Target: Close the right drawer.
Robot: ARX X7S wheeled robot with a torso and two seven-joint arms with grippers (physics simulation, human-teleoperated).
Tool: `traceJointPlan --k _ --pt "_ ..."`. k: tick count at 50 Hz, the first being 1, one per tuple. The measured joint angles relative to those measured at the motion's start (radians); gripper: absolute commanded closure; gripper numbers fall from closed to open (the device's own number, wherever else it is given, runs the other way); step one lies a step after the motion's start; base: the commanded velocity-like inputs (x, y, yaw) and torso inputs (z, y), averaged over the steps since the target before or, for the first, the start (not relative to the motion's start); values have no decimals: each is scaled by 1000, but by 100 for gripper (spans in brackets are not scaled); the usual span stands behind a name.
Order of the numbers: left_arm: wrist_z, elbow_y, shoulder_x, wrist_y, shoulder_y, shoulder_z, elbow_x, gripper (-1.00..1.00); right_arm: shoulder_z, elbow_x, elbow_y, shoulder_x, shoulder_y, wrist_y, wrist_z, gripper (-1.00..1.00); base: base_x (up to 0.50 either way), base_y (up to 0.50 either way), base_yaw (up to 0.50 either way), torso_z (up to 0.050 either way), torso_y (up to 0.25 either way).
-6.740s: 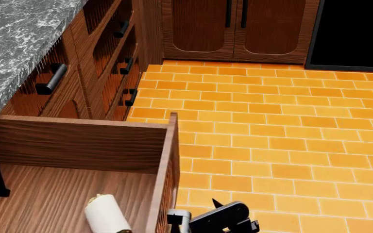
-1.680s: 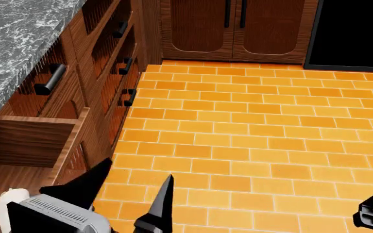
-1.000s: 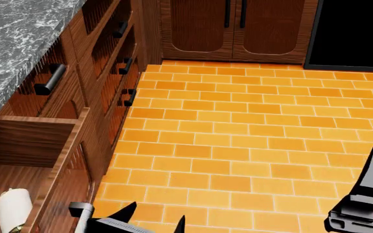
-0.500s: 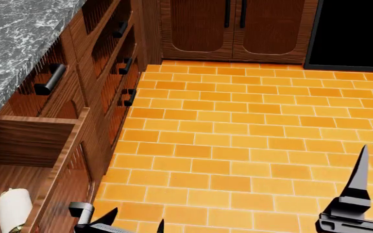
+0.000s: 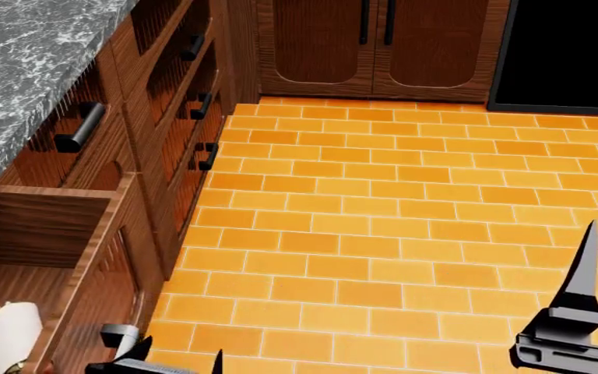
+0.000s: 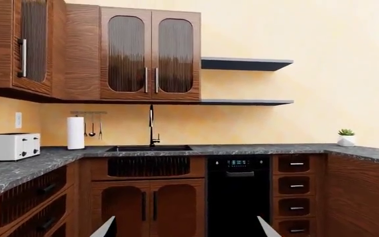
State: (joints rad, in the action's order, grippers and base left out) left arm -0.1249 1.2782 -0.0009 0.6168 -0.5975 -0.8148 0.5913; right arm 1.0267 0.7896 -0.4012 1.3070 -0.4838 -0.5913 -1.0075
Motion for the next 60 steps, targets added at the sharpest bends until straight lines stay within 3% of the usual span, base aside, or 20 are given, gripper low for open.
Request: traceJointPlan --k 8,22,42,60 --pt "9 16 -5 -18 4 247 -197 -100 -9 -3 -13 13 -3 -6 -5 -100 0 0 0 0 0" --pt "19 22 -23 -21 13 512 -437 -100 -25 10 -7 -22 -47 33 38 -100 0 0 0 0 0" --pt "-6 24 -88 3 19 766 -553 -100 -50 26 -1 -38 -90 72 52 -100 0 0 0 0 0" --pt "-29 27 -126 17 26 890 -584 -100 -67 31 -2 -36 -108 94 49 -100 0 0 0 0 0"
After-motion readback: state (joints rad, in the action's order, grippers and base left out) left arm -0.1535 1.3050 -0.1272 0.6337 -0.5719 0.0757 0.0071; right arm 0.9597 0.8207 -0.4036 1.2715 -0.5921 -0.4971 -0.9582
